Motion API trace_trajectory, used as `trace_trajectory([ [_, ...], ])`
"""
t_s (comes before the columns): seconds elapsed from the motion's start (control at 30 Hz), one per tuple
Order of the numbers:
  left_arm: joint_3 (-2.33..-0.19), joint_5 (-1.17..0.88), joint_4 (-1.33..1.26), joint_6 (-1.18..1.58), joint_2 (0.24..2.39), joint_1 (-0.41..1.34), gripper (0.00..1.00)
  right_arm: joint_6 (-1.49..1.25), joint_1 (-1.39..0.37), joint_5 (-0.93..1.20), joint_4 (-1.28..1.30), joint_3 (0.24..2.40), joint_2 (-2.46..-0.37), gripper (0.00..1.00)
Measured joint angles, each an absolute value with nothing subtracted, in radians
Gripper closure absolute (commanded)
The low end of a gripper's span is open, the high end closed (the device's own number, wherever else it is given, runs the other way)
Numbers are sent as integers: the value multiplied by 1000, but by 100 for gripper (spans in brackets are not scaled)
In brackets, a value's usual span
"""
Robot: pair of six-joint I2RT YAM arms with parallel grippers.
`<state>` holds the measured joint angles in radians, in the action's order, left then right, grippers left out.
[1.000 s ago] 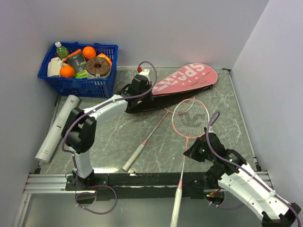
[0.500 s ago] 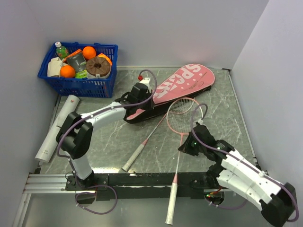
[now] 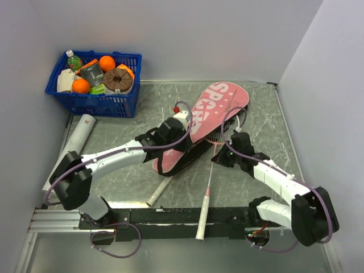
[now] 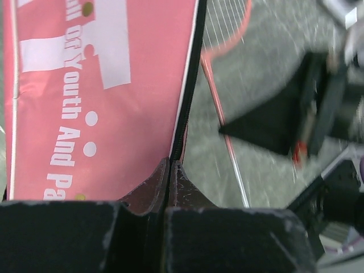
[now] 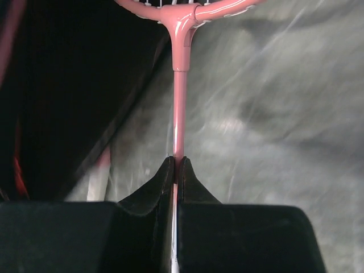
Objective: Pack up the badminton gear
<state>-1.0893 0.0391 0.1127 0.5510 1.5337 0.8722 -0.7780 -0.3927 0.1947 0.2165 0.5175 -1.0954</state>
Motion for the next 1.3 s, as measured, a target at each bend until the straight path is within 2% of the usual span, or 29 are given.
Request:
trace_trajectory([
  [0.43,-941,18,69,651,1485,1003,99,-659,-253,381,5,624,-1329,100],
  [0.5,-941,4,43,660,1502,1015,99,-659,-250,397,-37,624,-1360,93],
  [0.57,-941,-7,26,668,1517,1019,99,-660,-249,411,-69,624,-1380,75],
  [0.6,-943,-10,22,670,1524,1019,99,-662,-249,415,-81,624,-1388,70],
  [0.73,-958,-14,19,670,1551,1019,99,-654,-249,424,-107,624,-1386,57],
  [0.93,-987,-6,28,656,1567,1019,99,-620,-248,406,-22,623,-1262,53],
  [1.13,-1011,7,35,634,1567,1018,99,-552,-248,340,204,623,-997,50],
  [1.3,-1016,10,38,624,1567,1018,99,-521,-248,337,397,608,-859,49],
])
